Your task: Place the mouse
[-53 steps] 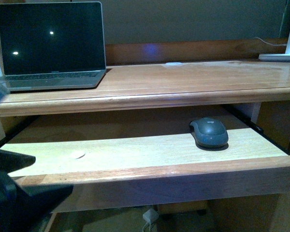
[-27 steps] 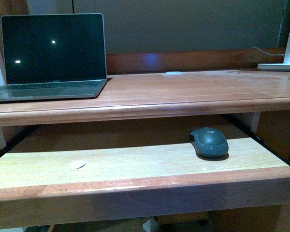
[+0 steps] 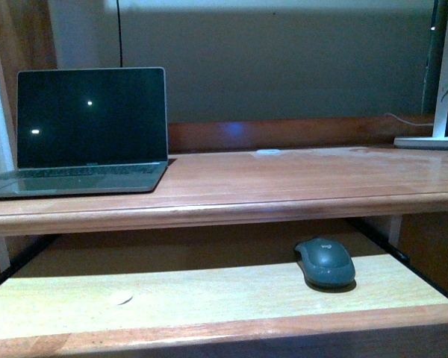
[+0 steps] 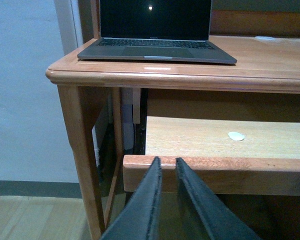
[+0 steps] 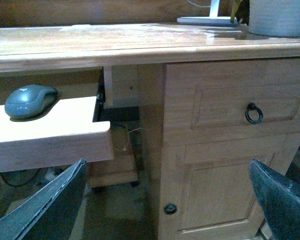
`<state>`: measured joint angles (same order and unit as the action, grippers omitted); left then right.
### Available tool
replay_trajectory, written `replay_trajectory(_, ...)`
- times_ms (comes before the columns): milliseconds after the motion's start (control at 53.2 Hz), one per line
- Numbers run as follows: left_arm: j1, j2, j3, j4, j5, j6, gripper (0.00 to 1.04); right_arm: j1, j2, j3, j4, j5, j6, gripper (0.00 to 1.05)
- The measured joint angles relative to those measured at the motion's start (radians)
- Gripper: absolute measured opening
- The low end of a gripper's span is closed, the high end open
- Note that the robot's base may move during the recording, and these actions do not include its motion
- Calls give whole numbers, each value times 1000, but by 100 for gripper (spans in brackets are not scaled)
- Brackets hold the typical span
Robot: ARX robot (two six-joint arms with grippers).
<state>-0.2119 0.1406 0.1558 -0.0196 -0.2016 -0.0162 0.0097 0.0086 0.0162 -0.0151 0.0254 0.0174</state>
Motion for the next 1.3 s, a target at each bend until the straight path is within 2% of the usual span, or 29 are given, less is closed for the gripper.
replay_trajectory(56, 24, -11, -13, 0, 24, 0, 2, 34, 39, 15, -25, 80, 39, 97)
replay_trajectory(94, 35, -18, -21, 1, 35, 4, 3, 62, 88, 28, -4, 127, 63, 97)
replay_trajectory(188, 143, -40, -39, 0, 174, 6, 3, 100, 199, 60, 87, 163, 82, 97)
replay_trajectory(282, 198, -52, -52, 1, 185, 6, 3, 121, 317, 107, 204, 185, 89, 97)
replay_trajectory(451, 206, -71, -78, 6, 199, 6, 3, 185, 597, 214, 389, 215, 103, 97)
replay_trajectory(601, 206, -84, -94, 7, 199, 6, 3, 249, 852, 327, 459, 230, 101, 97)
replay_trajectory(1015, 207, -134, -147, 15, 200, 6, 3, 417, 1212, 587, 491, 349, 19, 97)
replay_trajectory(1240, 207, -135, -147, 15, 200, 6, 3, 474, 1358, 686, 481, 398, 16, 97)
replay_trajectory(1296, 207, -135, -147, 15, 200, 6, 10, 493, 1385, 708, 478, 402, 9, 97)
